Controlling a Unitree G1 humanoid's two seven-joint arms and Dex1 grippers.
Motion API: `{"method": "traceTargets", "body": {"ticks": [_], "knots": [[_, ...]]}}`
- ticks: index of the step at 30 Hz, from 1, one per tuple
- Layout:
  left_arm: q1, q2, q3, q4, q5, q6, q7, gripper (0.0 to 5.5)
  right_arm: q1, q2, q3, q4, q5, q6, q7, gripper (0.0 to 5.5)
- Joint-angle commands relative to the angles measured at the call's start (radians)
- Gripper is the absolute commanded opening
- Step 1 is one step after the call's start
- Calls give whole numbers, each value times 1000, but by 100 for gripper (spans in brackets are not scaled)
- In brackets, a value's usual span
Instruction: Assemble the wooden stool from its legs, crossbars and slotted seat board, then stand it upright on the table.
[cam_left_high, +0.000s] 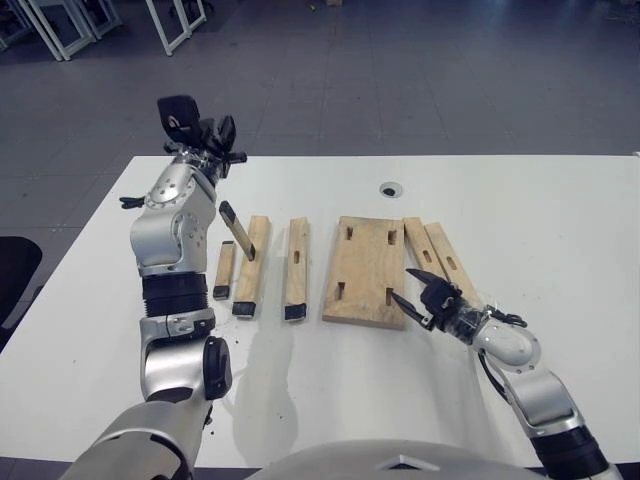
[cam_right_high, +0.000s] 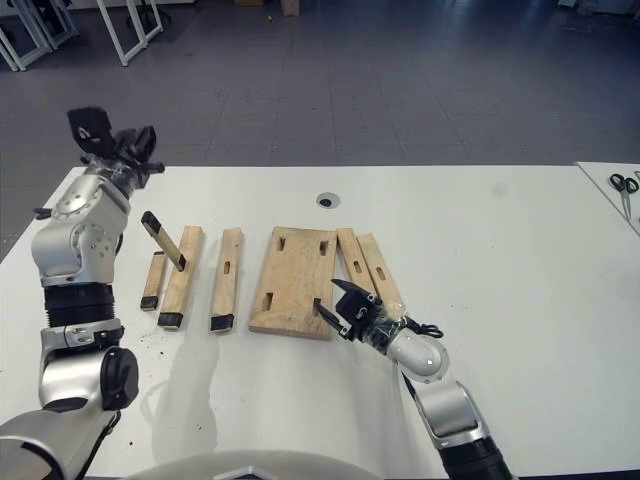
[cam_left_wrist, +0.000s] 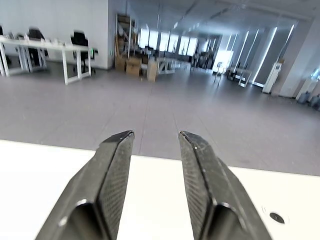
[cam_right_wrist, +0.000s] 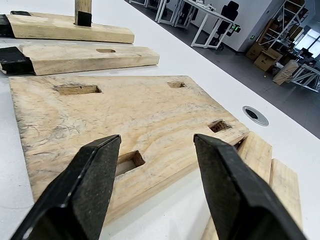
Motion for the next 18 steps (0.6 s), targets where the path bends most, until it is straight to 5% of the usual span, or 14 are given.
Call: {"method": "traceTargets", "body": {"ticks": [1,8,18], "knots": [[113,-49,19,168,-29,90,-24,167,0,1,0,2,-12,-5,-13,268],[47,-8,-11,139,-6,47,-44,167,3,2,2,8,-18,-11,-24,268],[37,28,1,-292,43,-9,36,167,16,0,4,5,-24,-11,-27,268]]}}
